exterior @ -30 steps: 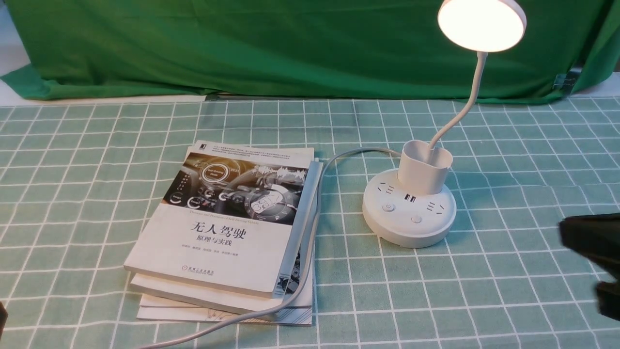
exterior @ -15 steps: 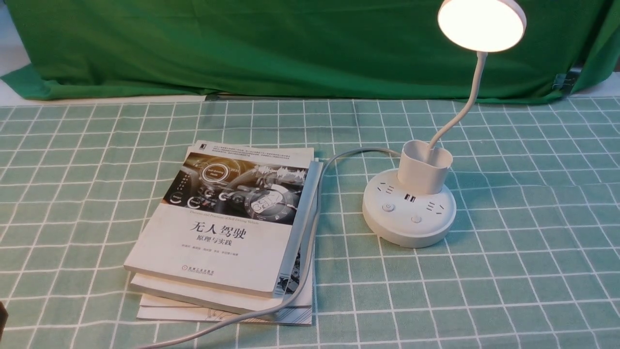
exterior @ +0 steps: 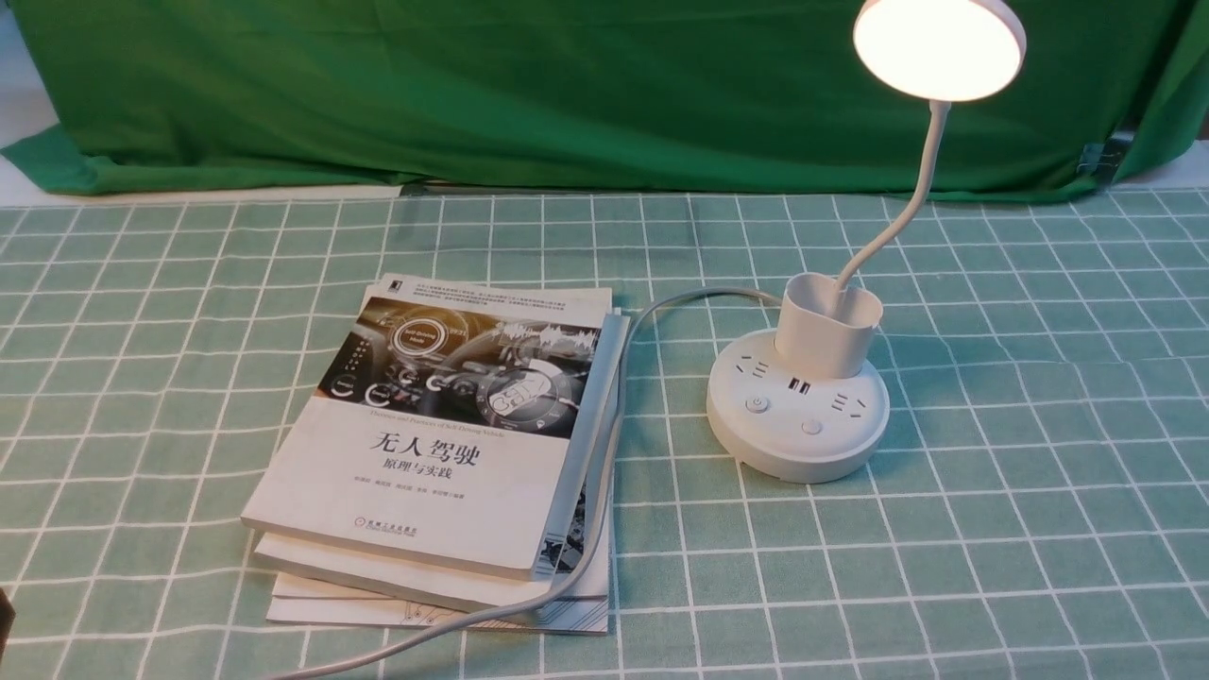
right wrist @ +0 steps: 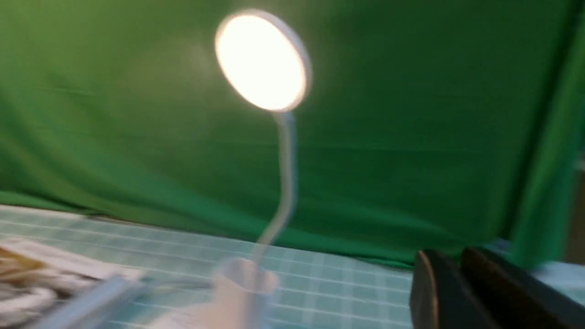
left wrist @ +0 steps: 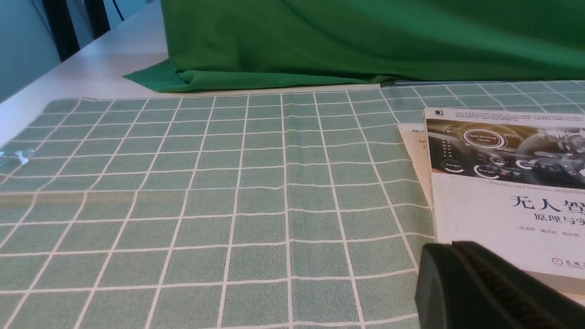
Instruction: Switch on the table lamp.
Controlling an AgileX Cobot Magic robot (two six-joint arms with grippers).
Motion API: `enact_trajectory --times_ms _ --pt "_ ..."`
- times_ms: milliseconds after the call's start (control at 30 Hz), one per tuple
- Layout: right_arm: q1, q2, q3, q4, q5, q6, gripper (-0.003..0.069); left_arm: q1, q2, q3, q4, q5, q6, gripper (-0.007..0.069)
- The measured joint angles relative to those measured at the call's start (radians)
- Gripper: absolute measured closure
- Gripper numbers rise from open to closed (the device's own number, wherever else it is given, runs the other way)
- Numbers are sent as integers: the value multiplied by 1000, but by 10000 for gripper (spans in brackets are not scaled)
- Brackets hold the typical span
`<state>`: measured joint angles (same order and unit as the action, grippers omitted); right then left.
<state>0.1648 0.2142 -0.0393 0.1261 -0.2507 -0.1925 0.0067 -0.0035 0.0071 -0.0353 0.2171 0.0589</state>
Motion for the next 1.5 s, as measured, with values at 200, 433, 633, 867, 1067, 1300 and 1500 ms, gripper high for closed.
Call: enact_trajectory --times_ms 200,433,633,867,1067,1300,1500 --pt "-204 -120 47 -75 95 110 519 0 0 0 0 0 0 603" --pt "-193 -195 50 -168 294 267 503 0 0 0 0 0 0 603" --pt "-135 -210 50 -172 432 328 494 0 0 0 0 0 0 603" --pt "-135 -210 50 -173 468 329 479 0 0 0 0 0 0 603" --pt "-135 -210 50 -173 469 329 467 0 0 0 0 0 0 603" --pt "-135 -210 50 -173 469 329 456 0 0 0 0 0 0 603" --pt "-135 -210 50 -173 469 329 441 0 0 0 0 0 0 603"
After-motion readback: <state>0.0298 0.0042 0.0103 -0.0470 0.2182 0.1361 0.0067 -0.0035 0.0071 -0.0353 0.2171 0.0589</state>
